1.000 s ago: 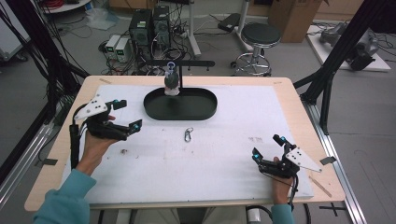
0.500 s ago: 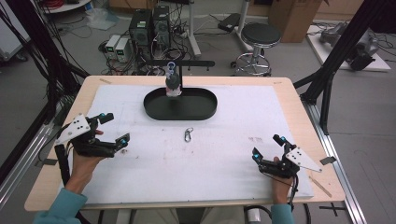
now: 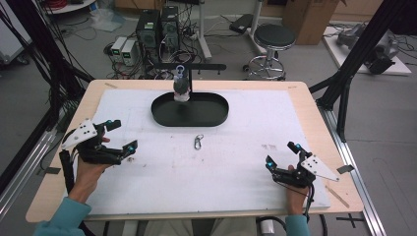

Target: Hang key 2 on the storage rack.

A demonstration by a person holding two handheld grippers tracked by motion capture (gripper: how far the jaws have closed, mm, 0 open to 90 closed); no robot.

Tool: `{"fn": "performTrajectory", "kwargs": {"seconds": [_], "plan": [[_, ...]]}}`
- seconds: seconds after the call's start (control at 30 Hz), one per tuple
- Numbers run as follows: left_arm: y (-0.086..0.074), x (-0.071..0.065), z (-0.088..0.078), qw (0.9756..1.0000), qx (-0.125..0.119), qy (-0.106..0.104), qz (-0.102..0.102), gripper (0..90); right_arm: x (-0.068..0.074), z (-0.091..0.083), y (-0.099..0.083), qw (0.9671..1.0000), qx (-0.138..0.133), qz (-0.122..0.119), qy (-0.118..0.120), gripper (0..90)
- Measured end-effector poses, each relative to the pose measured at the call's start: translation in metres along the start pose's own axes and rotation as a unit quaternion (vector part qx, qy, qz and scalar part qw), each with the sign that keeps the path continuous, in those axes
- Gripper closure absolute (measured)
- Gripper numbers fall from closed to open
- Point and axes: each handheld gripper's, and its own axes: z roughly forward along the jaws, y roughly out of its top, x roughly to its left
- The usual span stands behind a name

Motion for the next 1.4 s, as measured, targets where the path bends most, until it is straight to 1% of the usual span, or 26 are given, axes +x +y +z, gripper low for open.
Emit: {"fn": "performTrajectory", "kwargs": {"seconds": [0.07,0.13,0.2,0.23,0.27,0.3,0.33,0.37,0.43,0.47,0.57,0.6,0.7,0.8,0.9,0.97,1.03,1.07,1.1,1.13,1.2,1.27,1.33,1.4], "plan": [[0.0,0.0,0.001,1.0,0.007,-0.001,0.002,1.7,0.0,0.0,0.0,1.0,0.0,0.0,0.0,1.8],[0.002,0.0,0.003,0.9998,0.017,-0.006,0.001,1.7,0.0,0.0,0.0,1.0,0.0,-0.001,0.0,1.8],[0.004,0.0,0.007,0.9997,0.022,-0.01,0.001,1.7,0.0,0.0,0.0,1.0,0.002,0.002,0.0,1.8],[0.005,0.0,0.009,0.9996,0.025,-0.014,0.0,1.7,0.0,0.0,0.0,1.0,0.0,0.0,0.0,1.8],[0.006,-0.001,0.013,0.9993,0.033,-0.019,0.0,1.7,0.001,0.0,0.0,1.0,0.004,0.005,0.0,1.8],[0.007,-0.001,0.018,0.9983,0.051,-0.026,0.004,1.7,0.001,0.0,0.0,1.0,0.004,0.005,0.0,1.8],[0.008,-0.002,0.022,0.9976,0.062,-0.03,0.008,1.7,0.0,0.0,0.0,1.0,0.0,-0.001,0.0,1.9],[0.01,-0.004,0.026,0.9969,0.07,-0.034,0.014,1.7,0.0,0.0,0.0,1.0,0.001,0.0,-0.001,1.8],[0.013,-0.006,0.036,0.9953,0.082,-0.048,0.017,1.7,0.0,0.0,0.0,1.0,0.0,0.0,0.0,1.8],[0.016,-0.008,0.041,0.994,0.093,-0.055,0.019,1.7,0.0,0.0,0.0,1.0,0.0,0.0,0.0,1.8],[0.021,-0.011,0.057,0.9905,0.113,-0.074,0.024,1.7,0.0,0.0,0.0,1.0,0.0,-0.001,0.0,1.8],[0.022,-0.013,0.062,0.9897,0.118,-0.077,0.026,1.7,0.0,0.0,0.0,1.0,0.0,0.0,-0.001,1.8],[0.027,-0.017,0.078,0.9858,0.139,-0.09,0.031,1.7,0.0,0.0,0.0,1.0,0.001,0.002,0.0,1.8],[0.033,-0.019,0.093,0.9806,0.159,-0.108,0.038,1.7,0.0,0.0,0.0,1.0,0.001,0.001,0.0,1.9],[0.038,-0.022,0.109,0.977,0.172,-0.118,0.045,1.7,0.0,0.0,0.0,1.0,0.0,0.001,0.0,1.9],[0.041,-0.024,0.12,0.9742,0.18,-0.127,0.049,1.7,0.0,0.0,0.0,1.0,0.0,0.0,0.0,1.8],[0.042,-0.025,0.129,0.9721,0.185,-0.134,0.053,1.7,0.0,0.0,0.0,1.0,-0.001,0.0,0.0,1.8],[0.042,-0.025,0.132,0.9709,0.188,-0.137,0.055,1.7,0.0,0.0,0.0,1.0,-0.001,0.0,0.0,1.8],[0.042,-0.026,0.138,0.9694,0.194,-0.14,0.053,1.7,0.0,0.0,0.0,1.0,-0.001,0.0,0.0,1.8],[0.042,-0.027,0.143,0.9669,0.203,-0.144,0.056,1.7,0.0,0.0,0.0,1.0,-0.001,0.0,0.0,1.8],[0.042,-0.029,0.151,0.9634,0.215,-0.147,0.061,1.7,0.0,0.0,0.0,1.0,0.0,0.0,0.0,1.8],[0.041,-0.031,0.16,0.9618,0.22,-0.152,0.059,1.7,0.0,0.0,0.0,1.0,-0.001,0.0,0.0,1.8],[0.042,-0.031,0.167,0.9577,0.233,-0.155,0.067,1.7,0.0,0.0,0.0,1.0,-0.001,0.0,0.0,1.8],[0.044,-0.032,0.174,0.9558,0.239,-0.157,0.069,1.7,0.0,0.0,0.0,1.0,0.0,0.004,0.0,1.8]]}}
